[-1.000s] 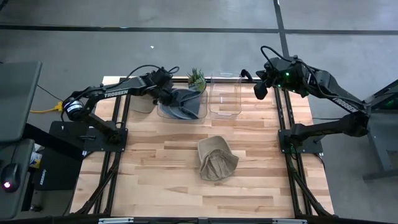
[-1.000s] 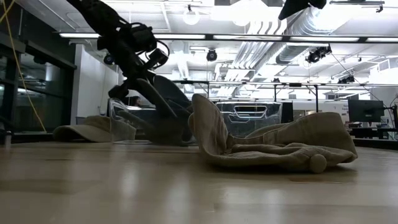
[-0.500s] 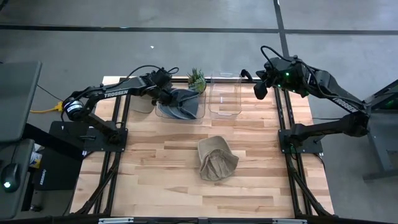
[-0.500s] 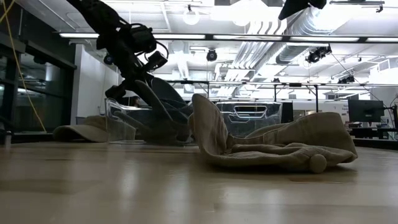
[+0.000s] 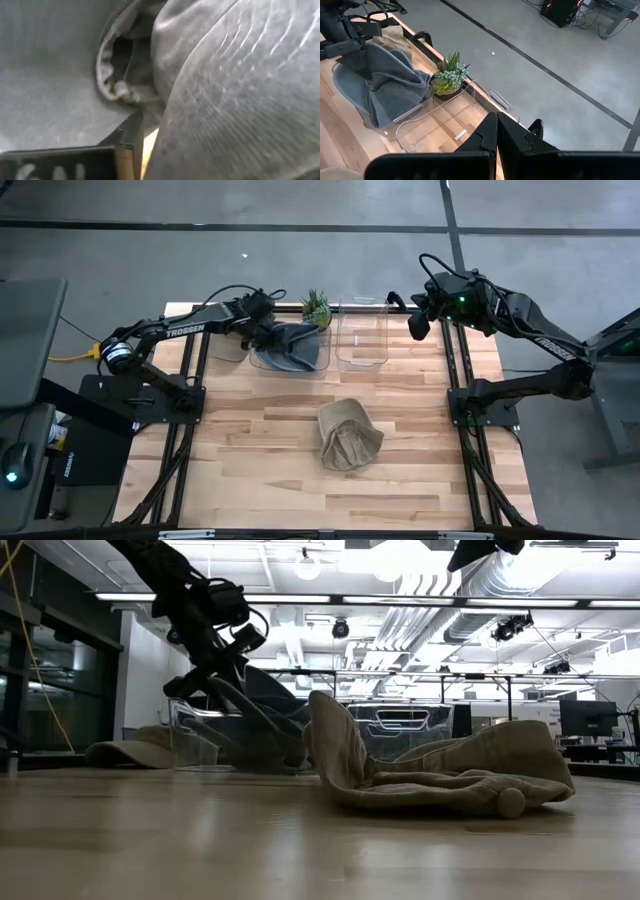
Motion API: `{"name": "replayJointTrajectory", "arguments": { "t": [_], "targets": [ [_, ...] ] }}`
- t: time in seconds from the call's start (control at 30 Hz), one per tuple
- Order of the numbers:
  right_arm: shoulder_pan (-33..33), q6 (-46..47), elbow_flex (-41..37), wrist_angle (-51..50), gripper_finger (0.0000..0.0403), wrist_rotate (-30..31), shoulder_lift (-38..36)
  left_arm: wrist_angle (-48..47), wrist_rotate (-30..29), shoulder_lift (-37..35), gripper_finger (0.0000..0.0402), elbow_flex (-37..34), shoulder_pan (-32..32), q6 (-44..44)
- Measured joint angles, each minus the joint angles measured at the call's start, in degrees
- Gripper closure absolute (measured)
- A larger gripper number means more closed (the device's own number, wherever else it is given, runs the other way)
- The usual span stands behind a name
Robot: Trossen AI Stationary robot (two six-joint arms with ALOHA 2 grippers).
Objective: Pick & Place hat
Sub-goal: Put the gray cap into the left transparent bin
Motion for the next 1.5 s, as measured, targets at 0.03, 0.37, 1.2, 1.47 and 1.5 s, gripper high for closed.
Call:
{"name": "replayJointTrajectory", "arguments": {
  "t": [0.03,0.37,1.2,1.47,1.5],
  "targets": [
    [0.0,0.0,0.0,0.0,0.0403,-0.1,0.0,-0.7,0.3,0.0,0.0266,0.0,0.0,0.0],
    [0.0,0.0,0.0,0.0,0.0403,-0.2,0.0,-4.6,-0.8,-0.7,0.0236,0.2,0.0,0.0],
    [0.0,0.0,0.0,0.2,0.0403,-0.6,0.0,-30.9,-21.0,-0.6,0.0292,18.6,-0.1,6.2],
    [0.0,0.0,0.0,0.6,0.0403,-0.5,0.0,-20.8,-19.5,0.0,0.039,18.6,-3.5,6.2],
    [0.0,0.0,0.0,0.7,0.0403,-0.4,0.0,-19.6,-19.7,0.0,0.0392,18.6,-3.8,6.2]
  ]
}}
